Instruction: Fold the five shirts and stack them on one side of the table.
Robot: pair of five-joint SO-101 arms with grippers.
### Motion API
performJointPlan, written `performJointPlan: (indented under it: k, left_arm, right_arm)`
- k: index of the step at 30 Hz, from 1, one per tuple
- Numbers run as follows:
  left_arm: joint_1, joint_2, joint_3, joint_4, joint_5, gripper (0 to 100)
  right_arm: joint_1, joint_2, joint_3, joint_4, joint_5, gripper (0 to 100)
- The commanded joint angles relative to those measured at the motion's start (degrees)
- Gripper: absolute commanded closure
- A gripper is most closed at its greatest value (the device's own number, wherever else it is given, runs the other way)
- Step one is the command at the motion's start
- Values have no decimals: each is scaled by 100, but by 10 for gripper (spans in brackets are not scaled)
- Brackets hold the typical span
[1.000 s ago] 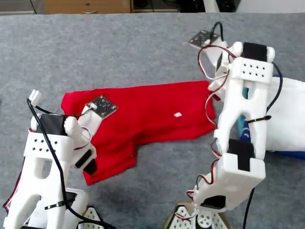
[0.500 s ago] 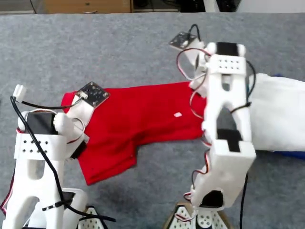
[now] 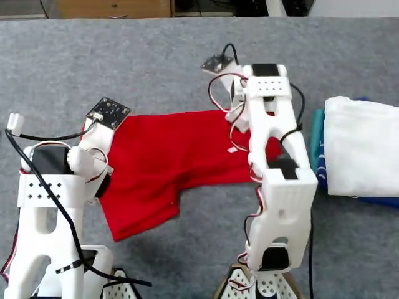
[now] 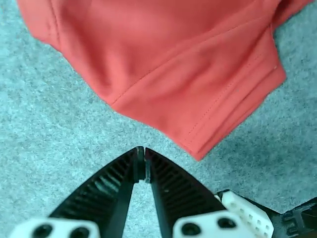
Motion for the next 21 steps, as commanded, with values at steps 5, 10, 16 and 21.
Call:
performJointPlan:
  k: [5,10,16,21]
  left_arm:
    - [-53,-48,-44,-62,62,981]
    - [-26,-48,-44,-88,62,981]
    - [-26,-48,-44,-88,62,981]
    - [-26,-48,-44,-97,62,981]
  right_arm:
    - [136,365,-163,598,-167,997]
    - [444,312,-145,1459,-149,997]
    - [980,312,-92,1969,-105,997]
    - [1244,-101,4,1987,114,997]
